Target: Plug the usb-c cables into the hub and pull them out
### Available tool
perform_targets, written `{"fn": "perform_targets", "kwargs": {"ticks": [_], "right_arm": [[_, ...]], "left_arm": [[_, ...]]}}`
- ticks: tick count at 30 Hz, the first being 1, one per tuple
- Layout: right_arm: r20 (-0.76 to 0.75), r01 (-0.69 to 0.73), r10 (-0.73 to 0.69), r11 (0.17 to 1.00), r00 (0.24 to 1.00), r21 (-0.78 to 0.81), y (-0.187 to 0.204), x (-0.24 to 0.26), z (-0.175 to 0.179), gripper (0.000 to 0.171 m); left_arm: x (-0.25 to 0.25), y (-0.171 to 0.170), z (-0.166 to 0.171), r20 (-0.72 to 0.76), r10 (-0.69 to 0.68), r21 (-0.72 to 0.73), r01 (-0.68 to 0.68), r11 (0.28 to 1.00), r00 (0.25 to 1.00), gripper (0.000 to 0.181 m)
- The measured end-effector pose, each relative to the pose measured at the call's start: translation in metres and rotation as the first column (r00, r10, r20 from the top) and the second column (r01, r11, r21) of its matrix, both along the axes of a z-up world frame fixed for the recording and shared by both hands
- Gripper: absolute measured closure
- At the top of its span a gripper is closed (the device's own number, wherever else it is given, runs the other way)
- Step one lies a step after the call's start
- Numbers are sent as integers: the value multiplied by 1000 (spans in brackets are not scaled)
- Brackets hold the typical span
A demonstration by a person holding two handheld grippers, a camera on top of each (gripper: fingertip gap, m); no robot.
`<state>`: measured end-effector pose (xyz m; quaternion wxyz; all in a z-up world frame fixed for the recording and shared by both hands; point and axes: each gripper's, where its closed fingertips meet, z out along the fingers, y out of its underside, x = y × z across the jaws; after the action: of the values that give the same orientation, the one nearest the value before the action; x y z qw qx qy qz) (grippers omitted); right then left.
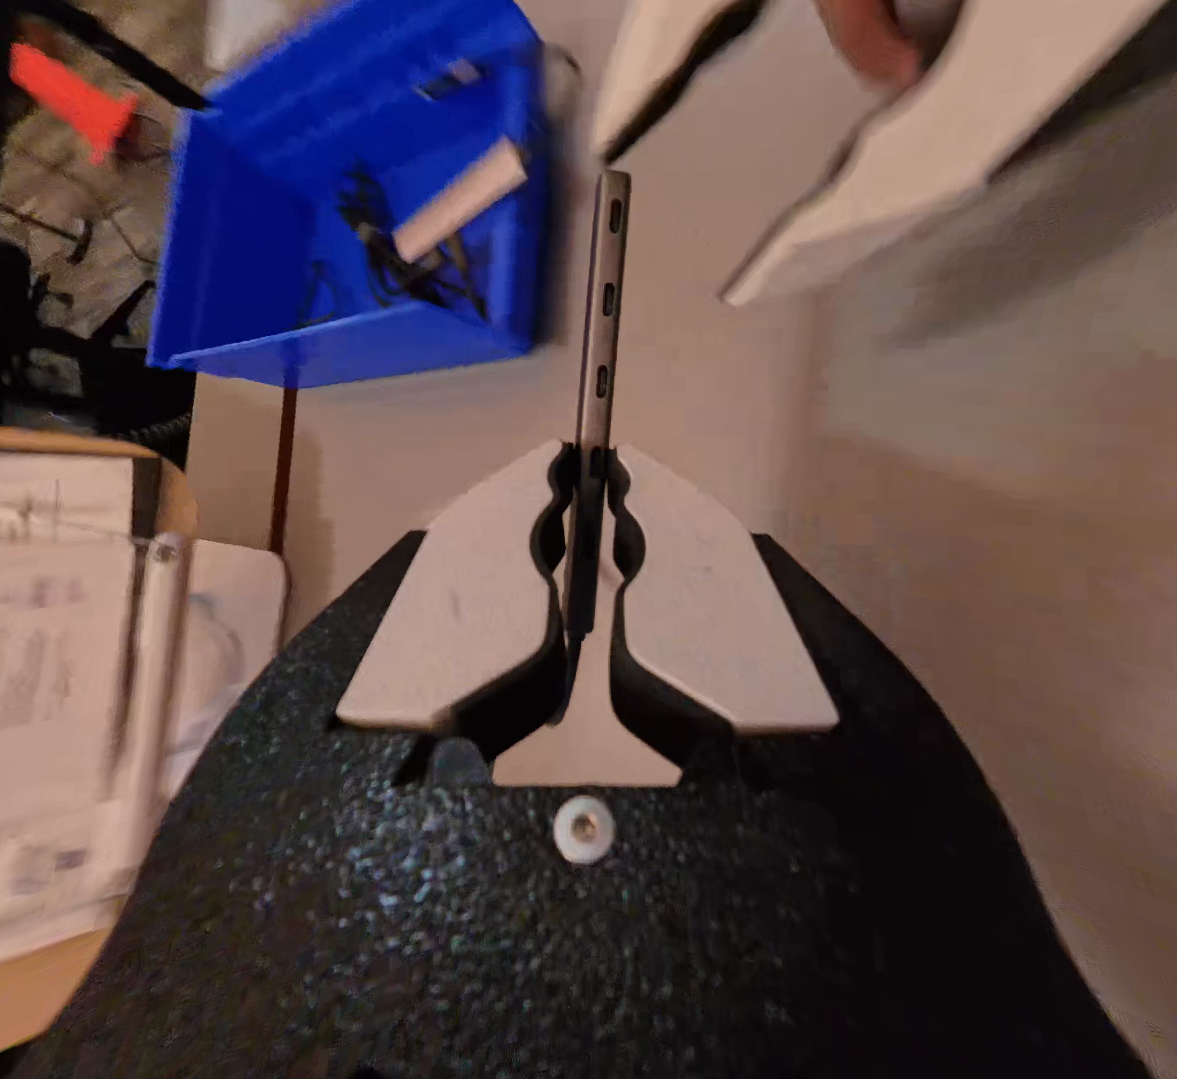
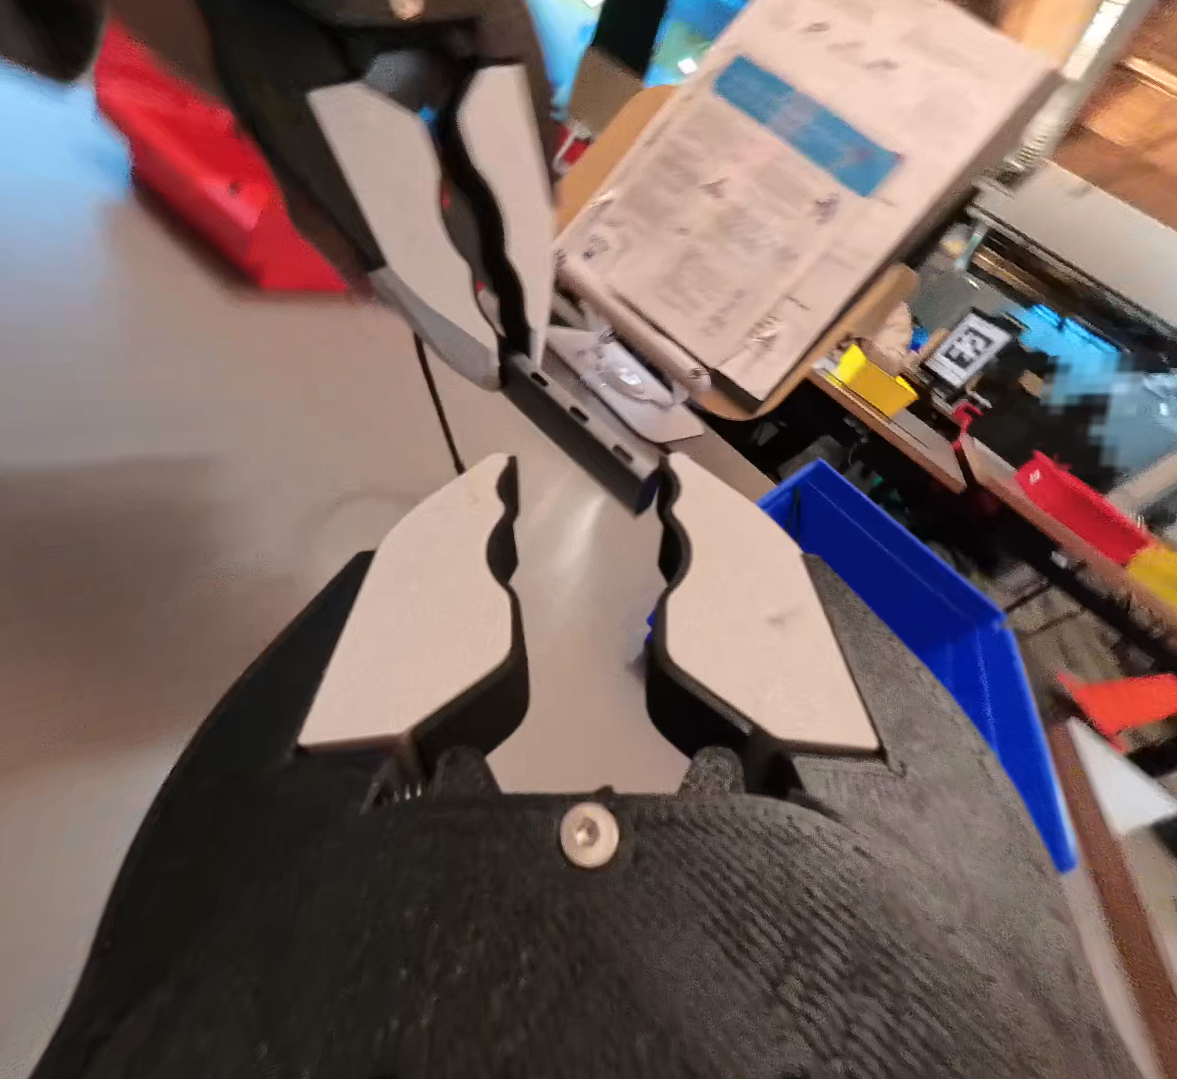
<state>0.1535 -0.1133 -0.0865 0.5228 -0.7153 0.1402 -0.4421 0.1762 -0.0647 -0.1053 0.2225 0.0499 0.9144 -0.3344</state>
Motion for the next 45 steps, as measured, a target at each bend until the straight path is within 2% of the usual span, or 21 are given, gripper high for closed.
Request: {"fn": "perform_targets", "kwargs": {"ticks": [1, 2, 4, 7, 9, 12, 16, 19, 20, 22, 25, 28, 32, 36, 37, 38, 39, 40, 42, 45], "right_arm": [[-22, 26, -24, 995, 999, 96, -7, 4, 7, 122], [-66, 37, -25, 982, 998, 185, -10, 6, 9, 121], [-146, 49, -1, 945, 989, 324, -8, 10, 9, 116], [-173, 38, 36, 915, 984, 402, 12, 8, 5, 114], [-184, 57, 22, 910, 983, 411, 21, 8, 2, 114], [-171, 71, 0, 909, 985, 410, 27, 6, 1, 119], [-117, 68, -27, 930, 993, 361, 27, 6, -3, 130], [-54, 55, -41, 955, 998, 292, 29, 5, -8, 137], [-23, 48, -43, 960, 999, 276, 31, 4, -9, 144], [9, 56, -60, 965, 998, 255, 32, 4, -10, 147], [-24, 0, 7, 966, 1000, 257, 32, 2, -11, 147], [-17, -77, 83, 969, 996, 234, 31, -2, -11, 148], [-61, -184, 201, 959, 978, 214, 25, -8, -14, 149], [-47, -300, 316, 930, 948, 212, 25, -19, -13, 149], [-47, -303, 321, 925, 946, 229, 26, -20, -12, 149], [-51, -299, 319, 924, 946, 237, 27, -19, -13, 149], [-59, -296, 317, 926, 947, 232, 28, -18, -15, 149], [-60, -296, 317, 928, 947, 228, 29, -17, -17, 149], [-46, -275, 291, 936, 955, 222, 27, -14, -20, 149], [-12, -202, 208, 959, 978, 199, 25, -6, -24, 149]], "left_arm": [[6, -3, 13, -69, 54, -163, -64, 984, 996, 173], [9, -7, 28, -167, 83, -330, -134, 934, 983, 173], [17, -7, 53, -345, 109, -566, -299, 768, 932, 173], [13, -11, 76, -527, -30, -748, -447, 490, 849, 173], [11, -13, 79, -613, -121, -767, -552, 327, 781, 173], [6, -17, 74, -655, -228, -755, -638, 151, 720, 173], [0, -26, 47, -749, -340, -620, -783, 57, 569, 173], [4, -23, 37, -775, -341, -558, -829, -27, 532, 173], [5, -23, 37, -776, -348, -549, -835, -40, 526, 173], [4, -23, 38, -771, -403, -519, -853, -53, 494, 173], [3, -20, 36, -763, -403, -552, -834, 0, 505, 173], [-1, -18, 38, -746, -391, -621, -776, 113, 540, 171], [9, 4, 47, -732, -321, -676, -701, 230, 601, 143], [5, 1, 27, -783, -175, -601, -652, 463, 597, 125], [2, -2, 20, -796, -158, -574, -648, 501, 584, 126], [-2, -5, 17, -809, -174, -558, -640, 529, 561, 143], [-7, -9, 19, -816, -228, -562, -638, 527, 531, 161], [-8, -11, 23, -821, -287, -568, -657, 496, 493, 166], [-9, -13, 27, -823, -414, -553, -714, 429, 389, 172], [4, -11, 17, -823, -503, -447, -847, 289, 263, 173]]}}
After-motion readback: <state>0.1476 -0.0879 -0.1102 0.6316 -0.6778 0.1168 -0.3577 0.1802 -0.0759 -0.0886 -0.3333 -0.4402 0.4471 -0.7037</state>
